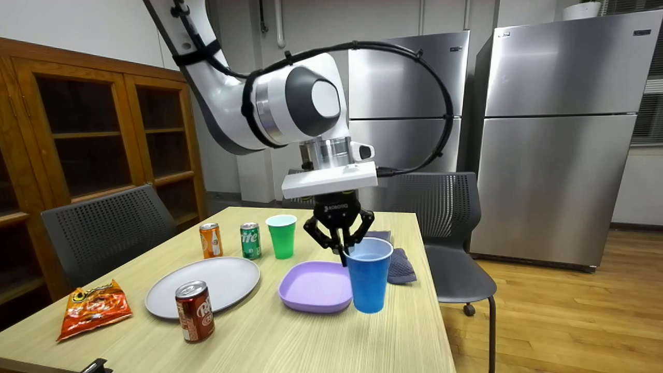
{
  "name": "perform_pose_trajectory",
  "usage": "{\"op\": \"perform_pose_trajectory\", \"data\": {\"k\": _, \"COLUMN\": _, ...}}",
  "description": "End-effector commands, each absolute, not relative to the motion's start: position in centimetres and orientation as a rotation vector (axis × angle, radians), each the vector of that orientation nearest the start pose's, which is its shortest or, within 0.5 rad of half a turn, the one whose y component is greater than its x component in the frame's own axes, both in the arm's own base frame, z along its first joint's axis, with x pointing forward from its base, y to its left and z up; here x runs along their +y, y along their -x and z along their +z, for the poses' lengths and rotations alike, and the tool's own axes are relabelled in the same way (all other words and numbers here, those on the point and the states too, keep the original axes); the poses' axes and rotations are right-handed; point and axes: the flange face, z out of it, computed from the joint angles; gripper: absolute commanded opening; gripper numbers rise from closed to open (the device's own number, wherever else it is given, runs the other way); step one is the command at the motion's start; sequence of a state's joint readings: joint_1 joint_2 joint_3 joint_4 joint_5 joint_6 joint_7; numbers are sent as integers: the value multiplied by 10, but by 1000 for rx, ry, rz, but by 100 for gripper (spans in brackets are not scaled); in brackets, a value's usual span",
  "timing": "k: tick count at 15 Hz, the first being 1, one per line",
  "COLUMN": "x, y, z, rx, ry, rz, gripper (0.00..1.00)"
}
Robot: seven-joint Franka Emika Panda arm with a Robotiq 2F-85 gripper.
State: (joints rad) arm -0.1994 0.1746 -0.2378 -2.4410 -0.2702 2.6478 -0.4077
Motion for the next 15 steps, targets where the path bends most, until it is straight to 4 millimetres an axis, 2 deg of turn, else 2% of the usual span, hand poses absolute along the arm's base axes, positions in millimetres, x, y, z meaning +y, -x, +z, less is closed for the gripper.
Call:
{"op": "perform_pose_trajectory", "data": {"k": 1, "x": -176, "y": -458, "z": 276, "rx": -369, "ry": 3305, "rz": 48, "gripper": 1}}
{"op": "perform_pose_trajectory", "data": {"k": 4, "x": -142, "y": -469, "z": 293, "rx": -413, "ry": 3280, "rz": 24, "gripper": 1}}
{"op": "perform_pose_trajectory", "data": {"k": 7, "x": -99, "y": -482, "z": 303, "rx": -503, "ry": 3265, "rz": 2, "gripper": 1}}
{"op": "perform_pose_trajectory", "data": {"k": 11, "x": -41, "y": -497, "z": 304, "rx": -642, "ry": 3223, "rz": -37, "gripper": 1}}
{"op": "perform_pose_trajectory", "data": {"k": 15, "x": 6, "y": -509, "z": 297, "rx": -717, "ry": 3157, "rz": -59, "gripper": 1}}
